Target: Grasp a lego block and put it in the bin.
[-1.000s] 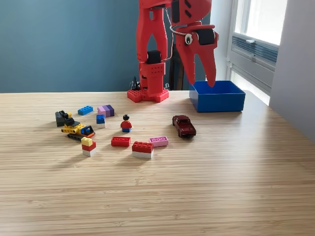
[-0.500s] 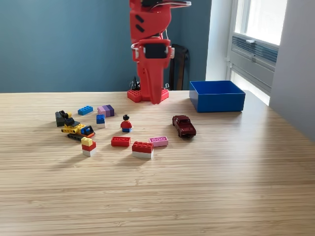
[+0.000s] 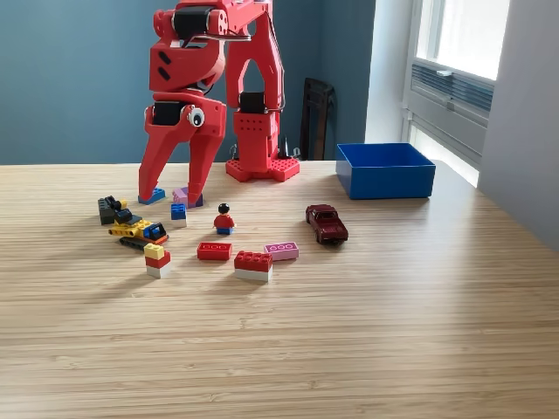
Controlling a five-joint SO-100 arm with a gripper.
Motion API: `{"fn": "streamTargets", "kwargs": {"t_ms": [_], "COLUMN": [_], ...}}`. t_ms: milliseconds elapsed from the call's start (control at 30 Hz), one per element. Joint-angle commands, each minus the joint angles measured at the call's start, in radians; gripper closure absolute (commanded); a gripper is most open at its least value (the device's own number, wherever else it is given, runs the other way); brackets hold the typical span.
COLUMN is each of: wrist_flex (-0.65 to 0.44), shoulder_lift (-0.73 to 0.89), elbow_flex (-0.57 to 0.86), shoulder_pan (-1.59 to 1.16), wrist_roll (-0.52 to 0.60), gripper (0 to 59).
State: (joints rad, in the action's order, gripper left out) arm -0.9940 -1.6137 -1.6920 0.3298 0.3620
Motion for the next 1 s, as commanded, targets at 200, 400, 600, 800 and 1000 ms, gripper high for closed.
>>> {"fn": "streamTargets", "kwargs": {"t_ms": [200, 400, 600, 800, 1000], "wrist_flex": [0.018, -0.084, -0.13, -0.173, -0.21], "shoulder_lift": [-0.031, 0.155, 0.308, 0.43, 0.515], "elbow_flex": [0.067, 0.259, 0.42, 0.569, 0.661], "shoulder_pan": [0.015, 0.046, 0.084, 0.109, 0.104], "wrist_roll": [0.038, 0.038, 0.038, 0.034, 0.015], "gripper": [25.4, 25.5, 24.8, 25.2, 26.5]}}
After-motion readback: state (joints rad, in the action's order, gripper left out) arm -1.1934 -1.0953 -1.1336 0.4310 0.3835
